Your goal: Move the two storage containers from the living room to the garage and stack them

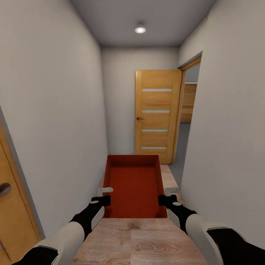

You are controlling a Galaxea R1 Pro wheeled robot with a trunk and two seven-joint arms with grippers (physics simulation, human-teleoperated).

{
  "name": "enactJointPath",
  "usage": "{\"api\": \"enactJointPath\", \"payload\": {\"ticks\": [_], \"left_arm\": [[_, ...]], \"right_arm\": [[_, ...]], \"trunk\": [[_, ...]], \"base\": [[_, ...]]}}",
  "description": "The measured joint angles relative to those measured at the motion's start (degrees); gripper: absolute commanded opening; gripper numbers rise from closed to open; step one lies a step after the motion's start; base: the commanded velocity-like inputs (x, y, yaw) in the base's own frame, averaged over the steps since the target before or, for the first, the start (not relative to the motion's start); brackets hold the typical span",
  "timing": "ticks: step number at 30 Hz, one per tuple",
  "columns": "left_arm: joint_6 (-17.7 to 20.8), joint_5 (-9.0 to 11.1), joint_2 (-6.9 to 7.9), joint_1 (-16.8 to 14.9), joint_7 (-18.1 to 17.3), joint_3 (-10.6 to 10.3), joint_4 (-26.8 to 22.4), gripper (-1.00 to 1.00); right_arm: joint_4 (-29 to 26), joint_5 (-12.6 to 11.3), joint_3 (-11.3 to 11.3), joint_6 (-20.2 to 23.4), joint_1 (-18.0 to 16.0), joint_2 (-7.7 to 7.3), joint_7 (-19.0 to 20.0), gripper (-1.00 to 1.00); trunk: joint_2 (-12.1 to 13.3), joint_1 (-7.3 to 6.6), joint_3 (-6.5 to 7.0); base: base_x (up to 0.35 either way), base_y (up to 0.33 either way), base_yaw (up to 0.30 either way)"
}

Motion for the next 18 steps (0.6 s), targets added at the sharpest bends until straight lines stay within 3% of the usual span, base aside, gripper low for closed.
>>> {"api": "enactJointPath", "payload": {"ticks": [18], "left_arm": [[-0.2,0.0,0.02,0.0,-0.1,0.1,0.1,-1.0]], "right_arm": [[0.0,0.0,0.1,-0.1,0.0,0.03,-0.1,-1.0]], "trunk": [[0.0,0.0,0.0]], "base": [[0.322,0.0,0.0]]}}
